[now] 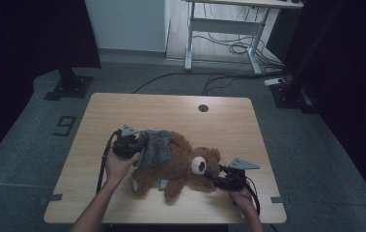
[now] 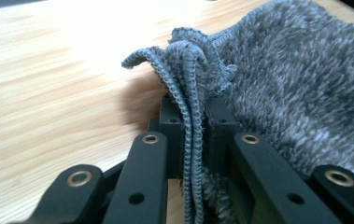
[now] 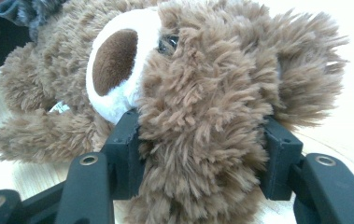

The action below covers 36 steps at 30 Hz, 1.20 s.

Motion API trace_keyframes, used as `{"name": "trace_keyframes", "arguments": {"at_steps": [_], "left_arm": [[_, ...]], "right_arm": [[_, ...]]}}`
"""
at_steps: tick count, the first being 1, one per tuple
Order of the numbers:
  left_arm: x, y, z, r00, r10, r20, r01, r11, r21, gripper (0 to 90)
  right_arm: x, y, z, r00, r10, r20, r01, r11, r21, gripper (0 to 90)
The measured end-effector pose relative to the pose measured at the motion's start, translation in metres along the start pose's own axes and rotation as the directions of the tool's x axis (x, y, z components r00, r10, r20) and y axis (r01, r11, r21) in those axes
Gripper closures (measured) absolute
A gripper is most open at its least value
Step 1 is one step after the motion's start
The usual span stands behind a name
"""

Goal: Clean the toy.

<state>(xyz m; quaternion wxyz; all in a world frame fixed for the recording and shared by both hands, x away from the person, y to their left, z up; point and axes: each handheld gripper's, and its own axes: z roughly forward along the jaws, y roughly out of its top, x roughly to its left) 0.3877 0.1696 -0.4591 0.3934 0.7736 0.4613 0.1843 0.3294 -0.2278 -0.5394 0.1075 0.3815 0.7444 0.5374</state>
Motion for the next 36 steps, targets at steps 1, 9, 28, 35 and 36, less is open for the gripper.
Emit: {"name": "trace_keyframes", "arguments": {"at_steps": [1,9,28,35,36], "left_arm": [[0.007,-0.003,0.0,0.9998,-0.015,-0.01,0.015,0.9998,0.01,80.2],[0.02,-0.011,-0.01,0.9978,-0.065,0.005,0.065,0.9978,-0.013,80.5],[-0.14,0.049,0.041,0.9425,0.128,0.308,-0.119,0.9917,-0.05,80.4],[-0.127,0.034,0.053,0.9644,0.13,0.231,-0.135,0.9908,0.007,80.4],[-0.122,0.033,0.05,0.9667,0.119,0.227,-0.124,0.9922,0.009,80.4]], "right_arm": [[0.0,0.0,0.0,1.0,0.0,0.0,0.0,1.0,0.0,42.8],[-0.001,0.0,0.0,1.0,0.005,-0.004,-0.005,1.0,-0.001,42.7],[-0.003,-0.003,0.0,0.9997,0.019,-0.012,-0.019,1.0,-0.013,42.3],[-0.001,-0.002,0.0,1.0,0.004,-0.007,-0.004,1.0,-0.009,42.2],[-0.001,-0.002,0.0,1.0,0.002,-0.007,-0.003,1.0,-0.008,42.2]]}}
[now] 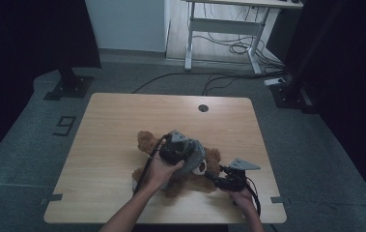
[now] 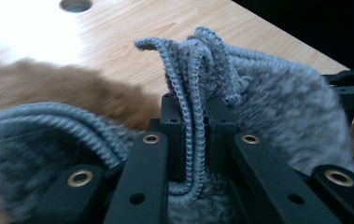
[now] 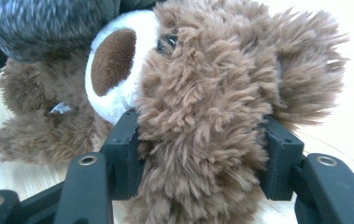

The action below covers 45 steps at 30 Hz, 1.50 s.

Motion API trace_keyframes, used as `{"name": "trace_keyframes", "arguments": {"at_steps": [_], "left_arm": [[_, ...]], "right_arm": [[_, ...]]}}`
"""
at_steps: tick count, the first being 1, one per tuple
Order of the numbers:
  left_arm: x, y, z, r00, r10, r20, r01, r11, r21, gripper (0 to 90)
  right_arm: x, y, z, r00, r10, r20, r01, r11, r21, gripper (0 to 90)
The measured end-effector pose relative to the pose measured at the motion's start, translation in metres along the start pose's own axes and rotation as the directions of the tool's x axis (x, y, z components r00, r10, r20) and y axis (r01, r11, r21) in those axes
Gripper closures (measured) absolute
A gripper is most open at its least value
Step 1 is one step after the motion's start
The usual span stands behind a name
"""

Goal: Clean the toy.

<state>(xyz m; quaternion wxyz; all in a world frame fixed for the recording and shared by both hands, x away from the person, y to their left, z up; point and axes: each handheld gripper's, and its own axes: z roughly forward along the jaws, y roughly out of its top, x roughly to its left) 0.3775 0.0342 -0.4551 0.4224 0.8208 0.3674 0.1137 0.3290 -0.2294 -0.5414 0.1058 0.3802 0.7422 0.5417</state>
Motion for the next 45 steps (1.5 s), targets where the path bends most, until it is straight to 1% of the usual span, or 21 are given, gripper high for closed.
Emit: {"name": "trace_keyframes", "arguments": {"at_steps": [7,10,12,16,18,20,21,22,24,25,28,29,30,31,34,35,37,38,40,43,45], "left_arm": [[0.01,-0.006,-0.018,0.9983,0.019,-0.056,-0.02,0.9996,-0.018,80.4],[0.018,-0.009,-0.026,0.9978,-0.002,-0.067,0.0,0.9996,-0.029,80.4],[0.027,-0.013,-0.034,0.9962,-0.019,-0.085,0.016,0.9992,-0.036,80.4],[0.05,-0.022,-0.051,0.9898,-0.053,-0.132,0.047,0.998,-0.043,80.4],[0.067,-0.03,-0.06,0.982,-0.087,-0.168,0.082,0.996,-0.037,80.4],[0.082,-0.038,-0.065,0.9763,-0.124,-0.177,0.12,0.9922,-0.034,80.4],[0.09,-0.043,-0.067,0.9718,-0.147,-0.184,0.144,0.9891,-0.033,80.3],[0.097,-0.048,-0.068,0.9667,-0.157,-0.202,0.155,0.9875,-0.025,80.3],[0.11,-0.057,-0.071,0.9581,-0.185,-0.218,0.185,0.9825,-0.021,80.3],[0.113,-0.061,-0.071,0.9548,-0.194,-0.225,0.194,0.9807,-0.022,80.3],[0.127,-0.074,-0.072,0.9406,-0.214,-0.264,0.22,0.9754,-0.004,80.1],[0.13,-0.077,-0.072,0.9366,-0.226,-0.268,0.235,0.972,0.002,80.1],[0.133,-0.081,-0.074,0.9353,-0.24,-0.26,0.249,0.9685,0.0,80.1],[0.134,-0.083,-0.076,0.9356,-0.252,-0.247,0.257,0.9664,-0.014,80.1],[0.129,-0.082,-0.085,0.9442,-0.234,-0.232,0.229,0.9722,-0.047,80.0],[0.126,-0.08,-0.089,0.9483,-0.229,-0.219,0.222,0.9733,-0.058,80.1],[0.119,-0.077,-0.095,0.9616,-0.215,-0.171,0.203,0.9755,-0.085,80.1],[0.113,-0.075,-0.099,0.9692,-0.207,-0.133,0.195,0.9759,-0.098,80.0],[0.103,-0.074,-0.103,0.9784,-0.193,-0.074,0.184,0.9764,-0.113,80.0],[0.085,-0.072,-0.102,0.9891,-0.147,-0.009,0.145,0.9825,-0.117,80.0],[0.076,-0.071,-0.096,0.9925,-0.122,0.004,0.122,0.987,-0.105,79.9]], "right_arm": [[0.001,0.001,0.0,1.0,-0.002,0.002,0.002,1.0,0.004,41.9],[0.001,0.0,0.0,1.0,-0.003,0.003,0.003,1.0,0.004,41.7],[0.0,0.0,0.0,1.0,0.0,0.002,0.0,1.0,0.003,41.7],[0.001,0.0,0.0,1.0,0.005,0.003,-0.005,1.0,0.002,41.7],[0.0,0.0,0.0,1.0,0.006,0.003,-0.006,1.0,0.002,41.7],[0.0,0.0,0.0,0.9999,0.011,0.004,-0.011,1.0,-0.001,41.7],[0.0,0.0,0.0,0.9999,0.012,0.003,-0.012,1.0,-0.002,41.7],[0.0,0.0,0.0,0.9999,0.012,0.003,-0.012,1.0,-0.001,41.7],[0.0,0.0,0.0,0.9999,0.014,0.003,-0.014,1.0,-0.001,41.7],[0.0,0.0,0.0,0.9999,0.014,0.003,-0.014,1.0,-0.002,41.7],[0.0,0.0,0.0,0.9999,0.014,0.004,-0.014,1.0,-0.002,41.7],[0.0,0.0,0.0,0.9999,0.015,0.004,-0.015,1.0,-0.002,41.7],[0.0,0.0,0.0,0.9999,0.015,0.003,-0.015,1.0,-0.002,41.7],[0.0,0.0,0.0,0.9999,0.015,0.003,-0.015,1.0,-0.002,41.7],[-0.001,0.0,0.0,0.9999,0.017,0.001,-0.017,1.0,-0.002,41.7],[-0.001,0.0,0.0,0.9998,0.018,0.0,-0.018,1.0,-0.003,41.7],[-0.001,0.0,0.0,0.9998,0.019,0.0,-0.019,1.0,-0.002,41.7],[-0.001,0.0,0.0,0.9998,0.019,0.001,-0.019,1.0,-0.002,41.7],[-0.001,0.0,0.0,0.9998,0.018,0.002,-0.018,1.0,0.0,41.7],[-0.001,-0.001,0.0,0.9998,0.019,0.001,-0.019,1.0,-0.002,41.6],[-0.001,-0.001,0.0,0.9998,0.018,0.002,-0.018,1.0,-0.002,41.7]]}}
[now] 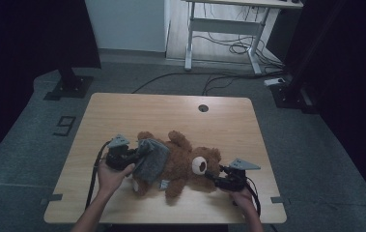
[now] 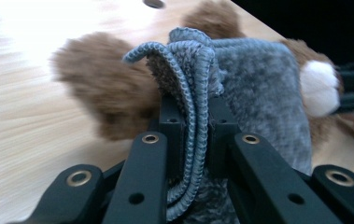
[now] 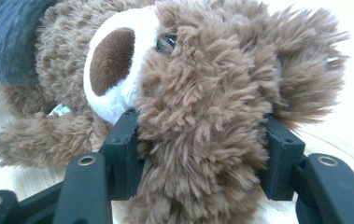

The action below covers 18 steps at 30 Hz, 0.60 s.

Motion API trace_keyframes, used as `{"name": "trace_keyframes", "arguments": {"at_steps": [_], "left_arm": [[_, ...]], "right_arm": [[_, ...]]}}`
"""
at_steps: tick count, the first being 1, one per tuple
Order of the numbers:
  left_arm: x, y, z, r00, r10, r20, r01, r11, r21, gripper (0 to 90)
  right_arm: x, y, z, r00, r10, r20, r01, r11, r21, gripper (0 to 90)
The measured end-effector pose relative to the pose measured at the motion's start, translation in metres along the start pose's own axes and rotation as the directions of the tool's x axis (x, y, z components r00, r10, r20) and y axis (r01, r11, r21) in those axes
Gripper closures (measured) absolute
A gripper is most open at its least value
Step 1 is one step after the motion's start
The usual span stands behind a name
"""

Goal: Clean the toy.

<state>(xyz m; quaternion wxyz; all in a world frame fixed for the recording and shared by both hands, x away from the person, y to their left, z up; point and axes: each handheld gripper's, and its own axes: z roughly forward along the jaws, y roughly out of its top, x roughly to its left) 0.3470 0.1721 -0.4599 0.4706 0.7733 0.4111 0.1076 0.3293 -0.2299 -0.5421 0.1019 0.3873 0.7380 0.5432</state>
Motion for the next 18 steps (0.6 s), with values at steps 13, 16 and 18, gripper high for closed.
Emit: {"name": "trace_keyframes", "arguments": {"at_steps": [13,16,18], "left_arm": [[0.005,-0.008,0.033,0.9978,-0.063,-0.018,0.064,0.9972,0.039,79.7],[0.009,-0.017,0.033,0.9972,-0.068,-0.03,0.07,0.9957,0.06,79.6],[0.011,-0.022,0.034,0.9972,-0.052,-0.054,0.057,0.9945,0.089,79.5]], "right_arm": [[-0.001,-0.001,0.0,1.0,0.002,0.001,-0.002,1.0,-0.001,41.5],[-0.001,-0.001,0.0,1.0,0.001,0.0,-0.001,1.0,-0.001,41.5],[0.0,-0.001,0.0,1.0,0.002,0.001,-0.002,1.0,-0.003,41.5]]}}
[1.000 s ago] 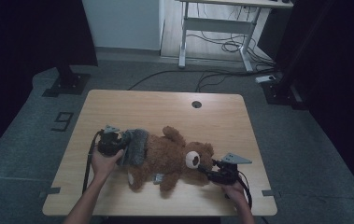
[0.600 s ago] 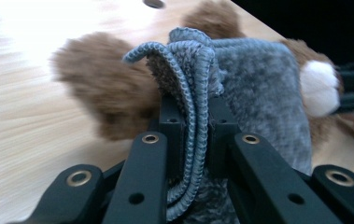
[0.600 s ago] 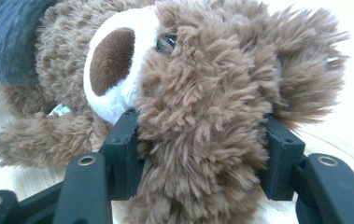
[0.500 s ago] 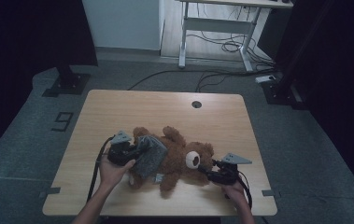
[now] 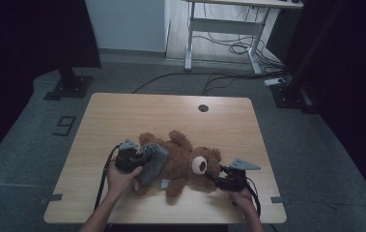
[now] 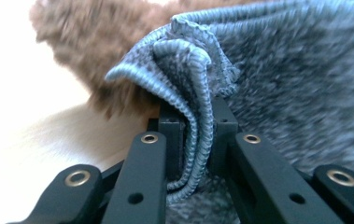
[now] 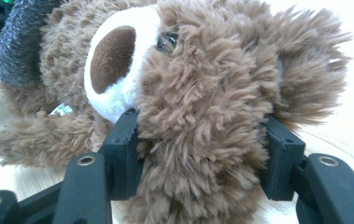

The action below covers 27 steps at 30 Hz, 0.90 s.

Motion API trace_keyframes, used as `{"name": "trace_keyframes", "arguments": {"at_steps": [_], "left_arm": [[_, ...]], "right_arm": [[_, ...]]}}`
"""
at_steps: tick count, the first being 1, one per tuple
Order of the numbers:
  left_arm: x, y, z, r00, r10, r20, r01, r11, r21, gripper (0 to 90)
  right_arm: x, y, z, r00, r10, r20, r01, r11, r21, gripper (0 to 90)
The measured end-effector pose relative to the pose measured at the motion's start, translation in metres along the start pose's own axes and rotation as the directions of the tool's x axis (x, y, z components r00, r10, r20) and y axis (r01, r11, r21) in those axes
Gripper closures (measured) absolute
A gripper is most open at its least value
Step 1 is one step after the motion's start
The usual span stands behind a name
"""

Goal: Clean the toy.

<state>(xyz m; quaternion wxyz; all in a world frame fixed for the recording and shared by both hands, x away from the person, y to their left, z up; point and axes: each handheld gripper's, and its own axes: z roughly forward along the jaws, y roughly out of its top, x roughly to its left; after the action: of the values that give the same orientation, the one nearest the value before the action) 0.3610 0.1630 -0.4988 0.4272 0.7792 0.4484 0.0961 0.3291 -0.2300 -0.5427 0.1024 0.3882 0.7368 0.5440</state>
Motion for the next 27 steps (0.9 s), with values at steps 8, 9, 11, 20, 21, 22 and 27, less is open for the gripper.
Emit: {"name": "trace_keyframes", "arguments": {"at_steps": [8,9,11,20,21,22,27], "left_arm": [[0.017,-0.012,0.024,0.9985,-0.054,-0.006,0.054,0.9906,0.126,79.5],[0.019,-0.013,0.025,0.9984,-0.055,-0.012,0.056,0.9884,0.141,79.5],[0.022,-0.015,0.026,0.998,-0.062,-0.013,0.063,0.9867,0.15,79.4],[0.0,0.004,-0.016,0.9989,-0.012,0.046,0.014,0.9993,-0.034,79.6],[-0.008,0.009,-0.021,0.9979,0.008,0.064,-0.004,0.9981,-0.061,79.6],[-0.012,0.013,-0.023,0.9969,0.022,0.076,-0.016,0.9969,-0.077,79.6],[-0.039,0.036,-0.02,0.9896,0.119,0.081,-0.113,0.9908,-0.074,79.4]], "right_arm": [[0.001,0.0,0.0,1.0,-0.002,0.002,0.002,1.0,0.001,41.5],[0.001,0.0,0.0,1.0,-0.002,0.002,0.002,1.0,0.002,41.5],[0.001,0.0,0.0,1.0,-0.003,0.001,0.003,1.0,0.003,41.5],[-0.002,0.0,-0.001,1.0,0.007,-0.003,-0.007,1.0,0.002,41.4],[-0.002,0.0,0.0,1.0,0.009,-0.003,-0.009,1.0,0.001,41.4],[-0.002,0.0,0.0,0.9999,0.014,-0.004,-0.014,1.0,-0.002,41.4],[-0.002,0.0,0.0,0.9999,0.012,-0.003,-0.012,1.0,-0.002,41.4]]}}
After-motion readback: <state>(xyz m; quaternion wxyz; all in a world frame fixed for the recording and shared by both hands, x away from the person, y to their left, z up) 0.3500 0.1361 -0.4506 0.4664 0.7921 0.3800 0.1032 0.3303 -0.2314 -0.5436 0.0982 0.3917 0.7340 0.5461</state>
